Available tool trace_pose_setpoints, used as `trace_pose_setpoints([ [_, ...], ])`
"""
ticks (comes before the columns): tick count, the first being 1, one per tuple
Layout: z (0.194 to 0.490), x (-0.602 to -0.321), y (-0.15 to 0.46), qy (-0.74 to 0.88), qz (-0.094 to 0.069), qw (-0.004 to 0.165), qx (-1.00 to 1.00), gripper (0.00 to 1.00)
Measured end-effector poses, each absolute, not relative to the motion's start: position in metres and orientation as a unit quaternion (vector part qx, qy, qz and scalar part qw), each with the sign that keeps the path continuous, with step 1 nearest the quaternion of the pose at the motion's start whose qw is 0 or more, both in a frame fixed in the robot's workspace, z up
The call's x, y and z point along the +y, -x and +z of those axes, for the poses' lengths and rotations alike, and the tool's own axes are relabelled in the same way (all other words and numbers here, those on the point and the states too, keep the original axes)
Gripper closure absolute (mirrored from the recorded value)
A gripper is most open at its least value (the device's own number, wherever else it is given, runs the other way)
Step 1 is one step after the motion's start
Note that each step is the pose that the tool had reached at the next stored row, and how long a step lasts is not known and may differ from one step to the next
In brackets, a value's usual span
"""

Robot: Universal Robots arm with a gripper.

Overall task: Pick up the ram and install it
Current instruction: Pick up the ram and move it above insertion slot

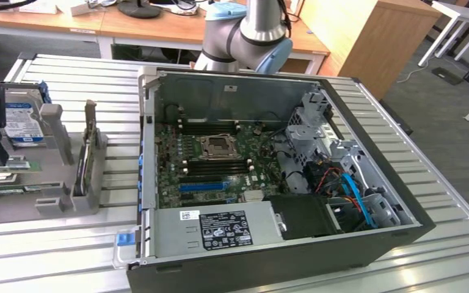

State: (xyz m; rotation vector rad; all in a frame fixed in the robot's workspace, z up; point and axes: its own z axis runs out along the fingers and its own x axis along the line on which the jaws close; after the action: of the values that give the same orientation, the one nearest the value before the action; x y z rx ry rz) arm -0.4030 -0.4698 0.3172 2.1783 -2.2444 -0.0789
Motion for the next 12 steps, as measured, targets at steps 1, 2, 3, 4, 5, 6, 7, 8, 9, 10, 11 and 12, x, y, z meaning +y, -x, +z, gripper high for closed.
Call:
trace_pose_setpoints([
  [1,0.322,-0.470,0.403,-0.696,-0.025,0.006,-0.718,0.89],
  [2,0.326,-0.470,0.403,-0.696,-0.025,0.006,-0.718,0.89],
  [3,0.331,-0.470,0.403,-0.696,-0.025,0.006,-0.718,0.89],
  [4,0.335,-0.470,0.403,-0.695,-0.025,0.006,-0.718,0.89],
  [5,0.340,-0.470,0.403,-0.695,-0.025,0.006,-0.718,0.89],
  [6,0.344,-0.469,0.403,-0.695,-0.025,0.006,-0.719,0.89],
  [7,0.349,-0.469,0.402,-0.695,-0.025,0.006,-0.719,0.89],
  [8,0.354,-0.469,0.402,-0.694,-0.025,0.006,-0.719,0.89],
  [9,0.358,-0.469,0.402,-0.694,-0.025,0.006,-0.719,0.89],
  [10,0.362,-0.469,0.402,-0.694,-0.025,0.006,-0.719,0.89],
  [11,0.367,-0.469,0.402,-0.694,-0.025,0.006,-0.720,0.89],
  [12,0.371,-0.469,0.402,-0.694,-0.025,0.006,-0.720,0.89],
])
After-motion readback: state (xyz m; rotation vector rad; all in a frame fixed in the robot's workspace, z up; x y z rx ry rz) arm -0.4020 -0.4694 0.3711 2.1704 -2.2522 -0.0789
